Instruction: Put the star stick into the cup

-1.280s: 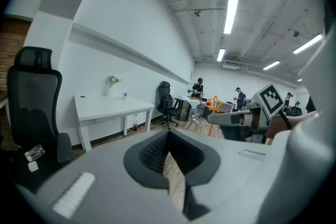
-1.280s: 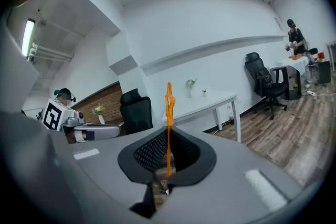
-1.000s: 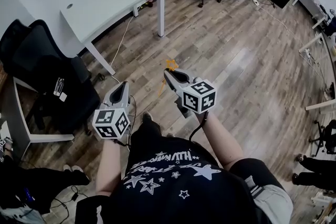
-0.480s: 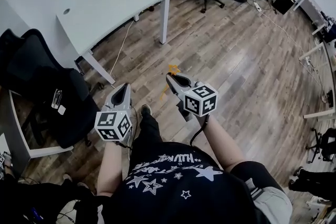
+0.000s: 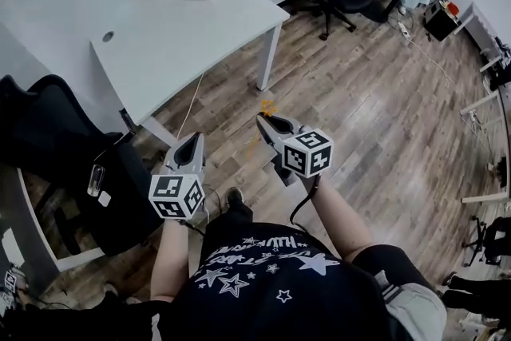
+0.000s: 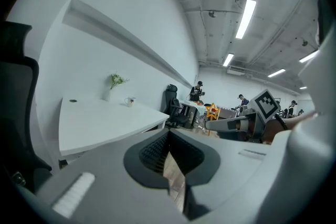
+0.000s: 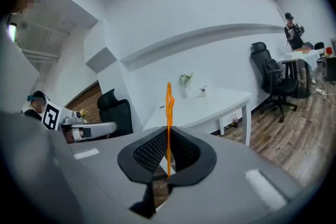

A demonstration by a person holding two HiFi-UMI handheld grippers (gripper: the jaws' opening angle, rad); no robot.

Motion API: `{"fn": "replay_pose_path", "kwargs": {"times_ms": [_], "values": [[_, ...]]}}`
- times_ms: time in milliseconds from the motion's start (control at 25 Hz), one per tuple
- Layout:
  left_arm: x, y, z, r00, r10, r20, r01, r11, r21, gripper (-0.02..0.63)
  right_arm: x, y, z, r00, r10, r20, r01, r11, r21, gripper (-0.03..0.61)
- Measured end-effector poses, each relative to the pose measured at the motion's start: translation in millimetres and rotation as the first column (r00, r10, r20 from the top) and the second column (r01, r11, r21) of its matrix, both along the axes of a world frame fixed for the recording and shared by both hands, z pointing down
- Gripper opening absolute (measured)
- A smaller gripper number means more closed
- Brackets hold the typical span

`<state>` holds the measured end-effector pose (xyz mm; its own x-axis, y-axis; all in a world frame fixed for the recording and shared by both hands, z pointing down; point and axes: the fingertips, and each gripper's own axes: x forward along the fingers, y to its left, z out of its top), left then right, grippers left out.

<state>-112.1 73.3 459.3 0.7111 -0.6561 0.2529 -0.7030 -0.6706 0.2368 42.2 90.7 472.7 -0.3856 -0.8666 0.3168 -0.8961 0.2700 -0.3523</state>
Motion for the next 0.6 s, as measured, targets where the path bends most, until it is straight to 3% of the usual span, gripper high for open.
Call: {"fn": "replay_pose_path", "kwargs": {"times_ms": [240, 600], "values": [[-14.1, -73.5, -8.1, 1.000, -0.005, -0.005, 0.005, 1.000, 0.020, 0.003, -3.0, -86.5, -15.3, 1.000, 0.017, -0.009, -0.016, 0.999, 0.033, 0.032], [-10.0, -141.8, -6.5, 1.000, 0.004, 0.008, -0.004, 1.000, 0.017, 0.003, 15.9, -159.0, -20.8, 0.998, 0.059, 0.002, -0.059, 0.997, 0.047, 0.032]]}}
